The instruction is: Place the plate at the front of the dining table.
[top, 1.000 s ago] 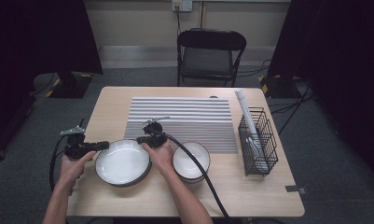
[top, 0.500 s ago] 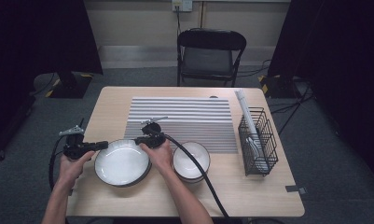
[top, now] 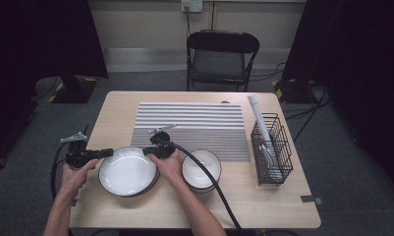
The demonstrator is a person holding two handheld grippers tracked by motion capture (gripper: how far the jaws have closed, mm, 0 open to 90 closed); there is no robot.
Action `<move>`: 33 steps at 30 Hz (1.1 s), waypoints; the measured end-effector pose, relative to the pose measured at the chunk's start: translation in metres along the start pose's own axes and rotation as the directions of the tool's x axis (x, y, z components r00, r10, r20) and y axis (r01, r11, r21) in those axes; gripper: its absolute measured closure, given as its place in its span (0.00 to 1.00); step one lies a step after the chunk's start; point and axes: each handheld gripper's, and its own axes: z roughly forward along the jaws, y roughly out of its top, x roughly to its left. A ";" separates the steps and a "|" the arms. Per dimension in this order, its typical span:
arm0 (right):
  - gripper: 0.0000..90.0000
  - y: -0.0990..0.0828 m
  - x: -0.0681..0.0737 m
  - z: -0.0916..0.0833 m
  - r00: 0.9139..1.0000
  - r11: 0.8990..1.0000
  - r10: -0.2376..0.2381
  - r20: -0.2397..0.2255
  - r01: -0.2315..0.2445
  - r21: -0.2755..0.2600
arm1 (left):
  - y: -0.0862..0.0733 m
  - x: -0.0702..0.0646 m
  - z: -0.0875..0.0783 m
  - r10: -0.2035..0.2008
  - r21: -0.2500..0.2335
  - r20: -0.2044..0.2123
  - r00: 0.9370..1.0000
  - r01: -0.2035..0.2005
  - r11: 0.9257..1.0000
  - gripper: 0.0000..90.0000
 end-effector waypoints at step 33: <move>0.94 0.009 -0.001 0.000 1.000 0.998 -0.004 0.022 0.005 -0.056 | 0.006 0.002 0.001 -0.035 -0.037 -0.027 0.999 0.034 0.999 0.97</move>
